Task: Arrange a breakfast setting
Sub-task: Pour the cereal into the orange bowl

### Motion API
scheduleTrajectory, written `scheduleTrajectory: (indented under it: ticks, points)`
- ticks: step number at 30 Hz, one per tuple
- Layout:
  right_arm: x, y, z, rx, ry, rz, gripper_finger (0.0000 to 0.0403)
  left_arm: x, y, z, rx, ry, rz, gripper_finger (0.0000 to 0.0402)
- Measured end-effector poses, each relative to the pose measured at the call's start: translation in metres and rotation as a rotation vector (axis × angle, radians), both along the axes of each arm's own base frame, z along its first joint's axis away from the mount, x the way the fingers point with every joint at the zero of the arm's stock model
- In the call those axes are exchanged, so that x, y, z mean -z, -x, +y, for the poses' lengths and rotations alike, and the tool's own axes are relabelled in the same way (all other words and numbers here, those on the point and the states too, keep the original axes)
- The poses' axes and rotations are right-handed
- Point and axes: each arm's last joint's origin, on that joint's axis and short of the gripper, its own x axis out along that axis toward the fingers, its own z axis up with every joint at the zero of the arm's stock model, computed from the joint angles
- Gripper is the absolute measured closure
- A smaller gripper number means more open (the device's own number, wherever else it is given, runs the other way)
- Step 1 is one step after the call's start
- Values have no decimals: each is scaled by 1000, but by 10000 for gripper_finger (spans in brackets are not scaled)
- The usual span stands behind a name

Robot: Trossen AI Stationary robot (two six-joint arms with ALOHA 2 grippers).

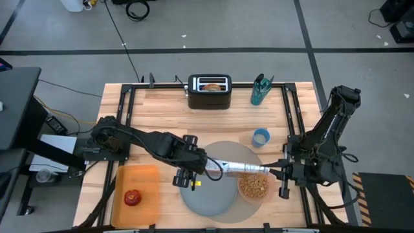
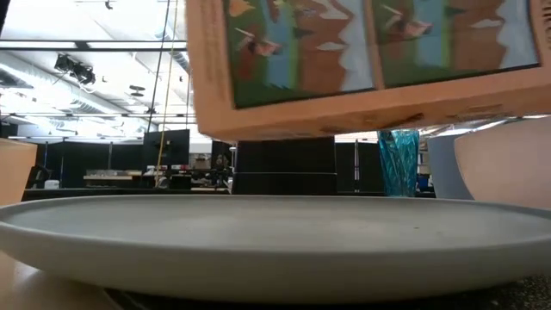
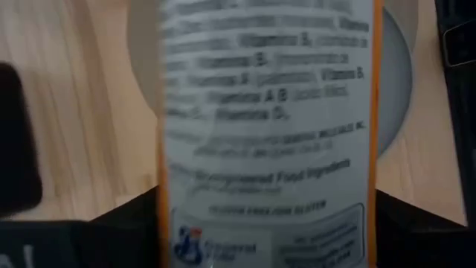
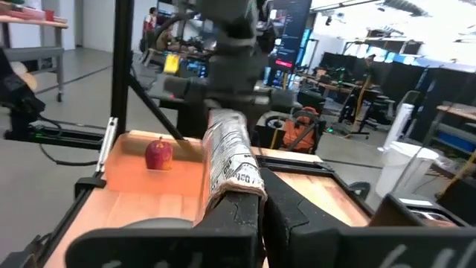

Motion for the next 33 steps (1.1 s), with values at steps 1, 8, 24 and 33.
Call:
scheduleTrajectory:
  ticks: [1,8,24,33]
  points:
    - [0,-2,-1,2,1,9,395,-4,3,1,-10,6,-6,131]
    - [-3,-10,-5,-14,-27,68,395,-15,17,2,-53,28,-9,131]
    - [-9,-13,-9,-30,-53,103,395,-1,5,-3,-102,19,5,49]
    - [-8,-17,-14,-59,-71,133,395,-10,12,-2,-31,85,17,46]
